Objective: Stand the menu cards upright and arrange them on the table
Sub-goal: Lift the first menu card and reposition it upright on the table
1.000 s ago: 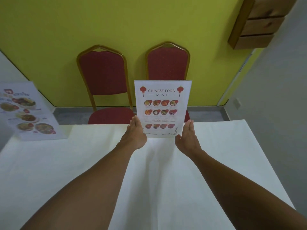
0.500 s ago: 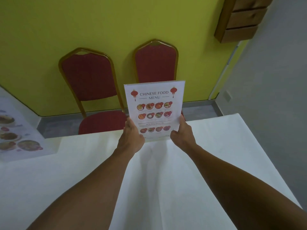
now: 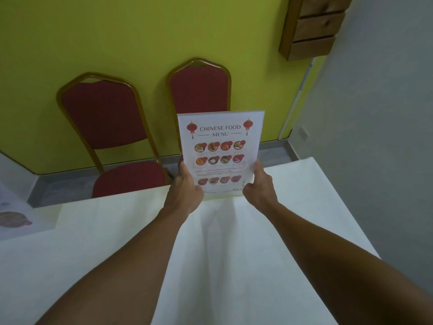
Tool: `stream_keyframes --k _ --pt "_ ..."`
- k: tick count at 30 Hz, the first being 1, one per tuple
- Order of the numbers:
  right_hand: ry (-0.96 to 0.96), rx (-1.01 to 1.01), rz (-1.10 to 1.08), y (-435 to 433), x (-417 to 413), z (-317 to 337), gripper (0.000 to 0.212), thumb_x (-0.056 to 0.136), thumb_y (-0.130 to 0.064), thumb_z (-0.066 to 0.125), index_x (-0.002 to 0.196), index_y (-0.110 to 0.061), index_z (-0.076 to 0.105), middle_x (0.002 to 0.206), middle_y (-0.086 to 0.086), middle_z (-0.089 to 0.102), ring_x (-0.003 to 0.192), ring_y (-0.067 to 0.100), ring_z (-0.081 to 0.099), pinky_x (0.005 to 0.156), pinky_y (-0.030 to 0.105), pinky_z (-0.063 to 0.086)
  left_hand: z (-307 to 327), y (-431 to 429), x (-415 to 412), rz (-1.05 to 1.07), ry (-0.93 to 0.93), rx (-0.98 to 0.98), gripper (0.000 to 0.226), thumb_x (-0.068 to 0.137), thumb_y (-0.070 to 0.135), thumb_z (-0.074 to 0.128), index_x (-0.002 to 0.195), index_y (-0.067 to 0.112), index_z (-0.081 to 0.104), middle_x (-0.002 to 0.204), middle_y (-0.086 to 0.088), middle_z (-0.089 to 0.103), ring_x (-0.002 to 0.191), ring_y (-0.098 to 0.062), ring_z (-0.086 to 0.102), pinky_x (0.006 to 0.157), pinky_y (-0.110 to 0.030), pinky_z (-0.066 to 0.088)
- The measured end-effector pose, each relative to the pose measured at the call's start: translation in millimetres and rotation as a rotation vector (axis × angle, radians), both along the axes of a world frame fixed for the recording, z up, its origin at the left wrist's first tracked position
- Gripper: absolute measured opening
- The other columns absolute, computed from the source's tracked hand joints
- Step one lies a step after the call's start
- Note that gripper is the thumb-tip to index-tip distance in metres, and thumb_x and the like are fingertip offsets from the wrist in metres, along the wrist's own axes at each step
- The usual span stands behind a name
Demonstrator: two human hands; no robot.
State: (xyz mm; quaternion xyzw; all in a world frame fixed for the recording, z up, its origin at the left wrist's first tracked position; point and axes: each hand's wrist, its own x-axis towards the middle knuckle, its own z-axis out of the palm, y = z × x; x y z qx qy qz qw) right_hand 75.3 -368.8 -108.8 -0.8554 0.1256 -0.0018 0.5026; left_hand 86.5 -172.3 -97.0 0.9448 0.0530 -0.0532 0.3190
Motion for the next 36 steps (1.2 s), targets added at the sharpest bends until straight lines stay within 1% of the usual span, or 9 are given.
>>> stream_keyframes --k 3,6,12,15,18,22,28,33,36 --pt "-0.011 -0.006 -0.018 -39 1 -1 0.049 0.089 -0.015 0.07 0.13 -0.026 0.045 0.102 -0.015 0.058 0.082 0.011 0.058 0.062 0.016 0.05 1 -37 2 -0.016 -0.016 -0.028 0.069 0.088 0.005 0.06 0.145 0.016 0.023 0.127 -0.004 0.056 0.109 -0.026 0.059 0.059 -0.023 0.049" --pt "-0.008 -0.035 -0.022 -87 2 0 0.049 0.09 -0.01 0.067 0.131 -0.025 0.045 0.106 -0.012 0.059 0.085 0.013 0.058 0.054 0.013 0.049 -2 -80 3 -0.03 -0.019 -0.048 0.071 0.089 0.008 0.06 0.147 0.019 0.021 0.129 -0.003 0.056 0.102 -0.015 0.051 0.069 -0.029 0.052" --pt "-0.015 -0.034 -0.073 -166 4 1 0.048 0.089 -0.009 0.062 0.132 -0.025 0.048 0.108 -0.011 0.064 0.083 0.008 0.061 0.055 0.015 0.051 -14 -153 4 -0.071 0.022 -0.069 0.075 0.089 0.011 0.058 0.149 0.025 0.016 0.128 -0.001 0.057 0.108 -0.022 0.06 0.072 -0.034 0.058" --pt "-0.013 -0.012 -0.086 -197 4 -1 0.048 0.085 -0.012 0.06 0.129 -0.029 0.049 0.113 -0.01 0.066 0.095 0.013 0.063 0.062 0.025 0.056 -19 -184 4 -0.086 0.031 -0.072 0.078 0.088 0.008 0.057 0.15 0.027 0.013 0.13 0.001 0.057 0.11 -0.023 0.06 0.07 -0.033 0.058" --pt "-0.009 0.012 -0.088 -220 7 -3 0.052 0.081 -0.011 0.057 0.129 -0.029 0.051 0.118 -0.008 0.066 0.103 0.018 0.063 0.069 0.034 0.059 -24 -208 7 -0.098 0.054 -0.088 0.08 0.086 0.007 0.056 0.148 0.03 0.012 0.13 0.003 0.057 0.108 -0.023 0.06 0.075 -0.043 0.061" --pt "-0.014 0.035 -0.07 -241 12 -5 0.055 0.087 -0.003 0.058 0.137 -0.025 0.048 0.118 -0.011 0.062 0.101 0.015 0.059 0.063 0.017 0.049 -30 -227 12 -0.079 0.056 -0.098 0.082 0.085 0.006 0.055 0.149 0.032 0.011 0.13 0.004 0.058 0.103 -0.02 0.058 0.076 -0.043 0.06" --pt "-0.03 0.089 0.012 -257 14 -18 0.068 0.087 0.004 0.055 0.142 -0.032 0.044 0.134 -0.012 0.062 0.117 0.011 0.058 0.062 0.009 0.05 -40 -233 17 -0.052 0.046 -0.156 0.088 0.088 0.005 0.056 0.152 0.034 0.004 0.136 0.006 0.054 0.114 -0.018 0.056 0.075 -0.033 0.054" --pt "0.068 0.018 0.019 -266 15 -44 0.086 0.082 0.014 0.051 0.145 -0.043 0.038 0.126 -0.017 0.061 0.115 0.016 0.06 0.06 0.02 0.055 -51 -235 18 -0.025 0.098 -0.201 0.087 0.088 0.005 0.055 0.151 0.037 0.005 0.137 0.007 0.053 0.12 -0.021 0.056 0.086 -0.043 0.057" --pt "0.112 0.02 0.039 -268 14 -65 0.089 0.08 0.015 0.051 0.145 -0.044 0.039 0.129 -0.014 0.063 0.119 0.02 0.06 0.074 0.031 0.063 -56 -236 18 -0.017 0.128 -0.187 0.085 0.089 0.005 0.055 0.151 0.036 0.006 0.135 0.005 0.054 0.121 -0.022 0.056 0.088 -0.044 0.057"
